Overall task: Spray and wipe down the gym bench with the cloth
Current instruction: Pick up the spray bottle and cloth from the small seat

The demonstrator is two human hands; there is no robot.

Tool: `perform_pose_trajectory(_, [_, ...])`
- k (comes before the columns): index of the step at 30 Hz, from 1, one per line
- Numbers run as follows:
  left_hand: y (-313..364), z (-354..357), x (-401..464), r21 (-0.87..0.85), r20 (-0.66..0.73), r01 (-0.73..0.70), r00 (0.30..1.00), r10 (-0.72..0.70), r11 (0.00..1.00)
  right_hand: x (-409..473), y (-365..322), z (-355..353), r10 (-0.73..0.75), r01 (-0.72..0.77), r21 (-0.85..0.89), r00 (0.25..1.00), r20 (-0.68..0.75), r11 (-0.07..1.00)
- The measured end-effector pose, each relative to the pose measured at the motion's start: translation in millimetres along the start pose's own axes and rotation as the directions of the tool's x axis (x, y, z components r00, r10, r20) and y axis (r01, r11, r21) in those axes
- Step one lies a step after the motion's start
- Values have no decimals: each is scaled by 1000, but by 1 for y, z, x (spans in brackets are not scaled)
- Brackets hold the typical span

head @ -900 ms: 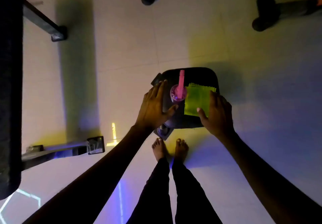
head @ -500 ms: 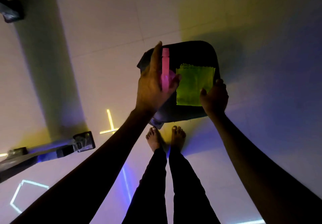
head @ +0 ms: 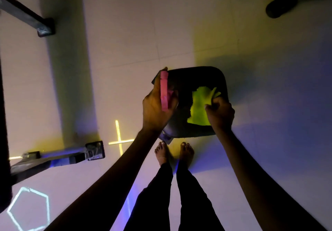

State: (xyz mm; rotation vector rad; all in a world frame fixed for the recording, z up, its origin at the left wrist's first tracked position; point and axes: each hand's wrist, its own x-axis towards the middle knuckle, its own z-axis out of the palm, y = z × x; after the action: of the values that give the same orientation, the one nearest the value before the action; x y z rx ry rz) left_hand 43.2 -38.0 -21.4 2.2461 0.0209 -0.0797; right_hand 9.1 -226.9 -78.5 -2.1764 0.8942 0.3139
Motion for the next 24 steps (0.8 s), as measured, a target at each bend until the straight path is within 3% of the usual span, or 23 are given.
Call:
perform_pose_trajectory(6, [18, -95, -8, -73, -135, 52, 989, -62, 996, -58, -86, -27, -246, 246, 100, 969, -15, 964])
perform_pose_trajectory(11, [15, -178, -9, -140, -233, 51, 969, -83, 989, -94, -172, -17, -312, 290, 205, 946, 85, 935])
perform_pose_trajectory(24, [-82, -411, 23, -247, -409, 129, 885, -224, 960, -192, -410, 112, -529, 498, 185, 824, 203, 847])
